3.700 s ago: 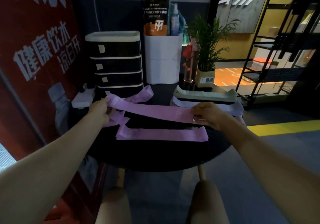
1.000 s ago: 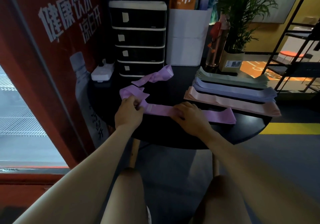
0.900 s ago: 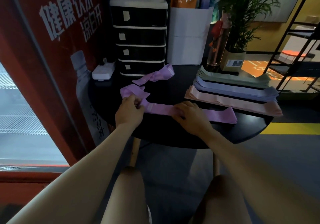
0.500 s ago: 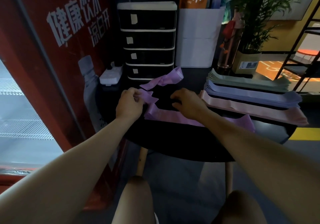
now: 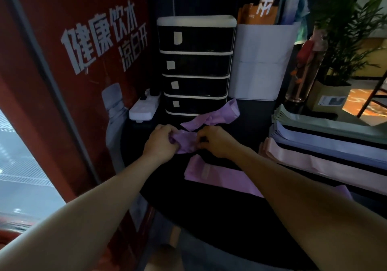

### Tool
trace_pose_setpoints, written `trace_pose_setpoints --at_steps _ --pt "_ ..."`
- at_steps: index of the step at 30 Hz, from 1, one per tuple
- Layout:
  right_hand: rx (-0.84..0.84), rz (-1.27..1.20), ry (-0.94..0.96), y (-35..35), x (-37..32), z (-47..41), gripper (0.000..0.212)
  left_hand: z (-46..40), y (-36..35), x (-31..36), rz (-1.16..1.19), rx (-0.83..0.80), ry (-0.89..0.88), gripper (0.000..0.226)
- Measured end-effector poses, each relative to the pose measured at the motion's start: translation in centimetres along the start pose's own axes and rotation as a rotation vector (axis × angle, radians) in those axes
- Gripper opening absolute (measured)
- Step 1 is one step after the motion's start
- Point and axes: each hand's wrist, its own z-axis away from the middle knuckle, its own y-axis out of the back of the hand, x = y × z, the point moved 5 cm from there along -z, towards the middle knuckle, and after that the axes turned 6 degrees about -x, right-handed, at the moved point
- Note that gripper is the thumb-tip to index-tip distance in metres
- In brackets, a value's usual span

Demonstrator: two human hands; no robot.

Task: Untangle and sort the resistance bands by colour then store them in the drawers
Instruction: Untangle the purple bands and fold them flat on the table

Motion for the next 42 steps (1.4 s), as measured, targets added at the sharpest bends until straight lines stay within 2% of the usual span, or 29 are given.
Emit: trace_pose_setpoints --at_steps 3,5,8,12,15,19,24,29,31,37,42 --pt "0.014 -0.033 0.003 0.6 -0.1 -1.0 0.013 -1.0 0.4 0.5 0.040 -0.010 -0.011 0.026" --pt "0.111 -0.114 -0.001 2.6 -0.1 -1.8 0.016 -1.8 1.1 1.3 0.083 -0.020 -0.036 0.021" --pt "0.229 -0.176 -0.008 6.5 -0.4 -2.5 0.015 -2.8 2.6 3.2 0.143 -0.073 -0.100 0.023" --pt "0.283 -0.159 0.054 11.4 -1.9 -2.3 0.016 -4.1 4.7 6.6 0.196 -0.102 -0.174 0.025" --pt "0.310 -0.154 0.059 15.0 -2.4 -1.6 0.013 -4.9 6.3 10.2 0.280 -0.069 -0.246 0.008" --pt "0.423 -0.152 0.075 19.1 -2.6 0.3 0.011 -5.1 8.2 14.6 0.291 -0.009 -0.322 0.017" --pt "0.525 -0.202 0.092 23.1 -2.9 2.0 0.014 -5.2 10.0 18.7 0.325 -0.007 -0.366 0.012" --pt "0.602 -0.094 0.125 26.4 -4.1 3.8 0.017 -4.7 11.6 22.5 0.447 0.029 -0.397 0.011" --pt "0.632 -0.058 0.117 27.6 -4.4 4.5 0.018 -4.2 12.1 24.1 0.446 0.049 -0.439 0.006" --pt "0.629 -0.031 0.111 30.0 -5.2 7.4 0.018 -3.3 12.8 27.8 0.451 0.061 -0.528 0.010" --pt "0.711 0.007 0.082 32.2 -6.0 9.8 0.015 -2.7 12.8 30.5 0.510 0.032 -0.547 0.006"
